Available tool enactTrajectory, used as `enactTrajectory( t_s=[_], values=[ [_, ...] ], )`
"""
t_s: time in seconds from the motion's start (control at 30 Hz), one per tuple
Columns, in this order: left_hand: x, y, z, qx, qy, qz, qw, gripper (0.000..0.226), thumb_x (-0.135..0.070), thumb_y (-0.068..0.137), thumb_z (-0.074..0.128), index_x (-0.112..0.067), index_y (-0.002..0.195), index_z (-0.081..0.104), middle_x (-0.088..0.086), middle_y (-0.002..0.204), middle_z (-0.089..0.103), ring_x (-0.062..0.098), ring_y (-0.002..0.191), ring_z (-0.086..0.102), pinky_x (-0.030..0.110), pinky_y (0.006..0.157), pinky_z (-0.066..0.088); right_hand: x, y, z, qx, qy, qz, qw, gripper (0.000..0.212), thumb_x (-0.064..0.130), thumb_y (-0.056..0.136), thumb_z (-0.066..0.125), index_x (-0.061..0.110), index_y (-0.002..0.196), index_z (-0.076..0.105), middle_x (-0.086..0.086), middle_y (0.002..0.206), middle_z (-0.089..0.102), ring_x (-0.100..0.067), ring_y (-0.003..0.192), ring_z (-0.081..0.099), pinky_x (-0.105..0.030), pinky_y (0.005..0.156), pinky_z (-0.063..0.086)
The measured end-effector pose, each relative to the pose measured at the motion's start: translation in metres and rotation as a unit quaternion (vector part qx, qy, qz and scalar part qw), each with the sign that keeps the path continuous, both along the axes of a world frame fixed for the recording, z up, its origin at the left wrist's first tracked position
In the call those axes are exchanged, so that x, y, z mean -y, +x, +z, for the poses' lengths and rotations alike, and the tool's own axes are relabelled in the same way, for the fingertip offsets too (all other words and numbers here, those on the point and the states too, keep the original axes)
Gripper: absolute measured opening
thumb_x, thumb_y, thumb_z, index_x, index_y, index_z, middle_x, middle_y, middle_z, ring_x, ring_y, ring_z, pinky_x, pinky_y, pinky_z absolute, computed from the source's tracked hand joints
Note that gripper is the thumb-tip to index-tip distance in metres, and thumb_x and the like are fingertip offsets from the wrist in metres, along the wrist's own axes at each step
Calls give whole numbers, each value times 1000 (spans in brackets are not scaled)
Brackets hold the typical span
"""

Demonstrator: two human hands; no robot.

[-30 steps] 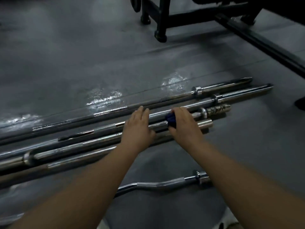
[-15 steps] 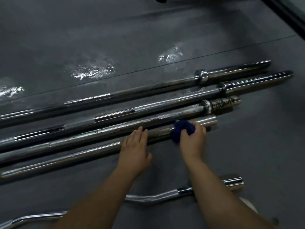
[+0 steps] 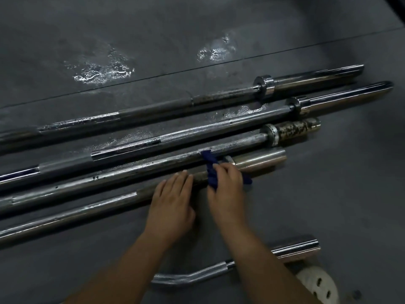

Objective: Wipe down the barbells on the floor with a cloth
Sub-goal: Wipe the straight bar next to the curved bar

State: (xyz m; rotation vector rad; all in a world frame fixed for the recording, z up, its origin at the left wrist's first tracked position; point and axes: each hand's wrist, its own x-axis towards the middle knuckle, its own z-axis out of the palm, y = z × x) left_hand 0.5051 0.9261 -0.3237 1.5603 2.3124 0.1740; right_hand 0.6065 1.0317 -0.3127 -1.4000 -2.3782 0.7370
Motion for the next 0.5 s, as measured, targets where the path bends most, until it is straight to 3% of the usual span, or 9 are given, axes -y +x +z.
enactTrajectory(
  t_s=[0.1,0.17,0.23,0.3,0.33,0.4,0.43,0.47,0.5],
  values=[
    [2,0,1,2,-2,-3,1000,72,-28,72,44,-7,141,52,12,147,50,29,133,49,49,111,37,10,-7,-4,62,-12,-9,998,64,3,85,60,8,146,40,-7,153,33,-26,140,29,-24,111,22],
    [3,0,2,1,-4,-6,1000,71,-27,74,45,-7,141,51,12,148,49,29,134,48,49,112,36,18,-11,-3,74,-6,-24,997,68,4,88,57,9,151,30,-4,158,24,-24,143,21,-21,111,16],
    [5,0,4,3,-8,-8,1000,73,-26,71,53,-6,141,52,12,147,50,30,134,49,48,111,37,27,-6,-3,62,-32,-55,996,60,3,87,60,9,144,41,-5,151,30,-23,136,32,-24,109,28],
    [7,0,5,4,-12,-16,1000,78,-27,65,57,-5,140,53,13,146,51,31,133,50,49,110,39,40,5,-8,-7,-116,-186,976,36,-1,85,61,3,121,59,-11,134,46,-27,118,50,-25,100,38],
    [7,0,5,3,-15,-20,1000,80,-27,63,58,-5,140,54,14,146,51,31,132,51,49,109,40,45,9,-9,-69,-191,-300,932,25,-3,86,58,2,110,63,-14,124,53,-29,107,56,-27,95,41],
    [7,-2,4,3,-17,-21,1000,80,-27,63,56,-5,140,54,13,146,51,31,131,52,49,110,41,38,9,-5,-236,-359,-498,753,24,-5,89,52,8,107,60,-12,105,61,-25,90,59,-32,84,47],
    [6,-2,2,2,-16,-19,1000,80,-28,64,53,-5,140,53,13,146,51,31,131,52,49,110,41,27,6,-2,-334,-412,-522,668,27,-5,89,49,11,109,58,-9,97,61,-22,84,58,-31,75,49],
    [6,-2,2,2,-14,-16,1000,79,-29,64,51,-5,140,54,14,146,52,31,131,52,49,109,41,16,0,3,-422,-429,-507,617,28,-6,89,48,11,108,57,-7,90,60,-18,78,57,-27,65,50],
    [5,-2,2,3,-11,-15,1000,79,-30,64,51,-5,139,54,14,145,52,32,130,52,50,109,42,3,-8,11,-474,-419,-472,614,26,-6,87,49,10,105,58,-5,83,59,-15,72,57,-24,58,49]
  ],
)
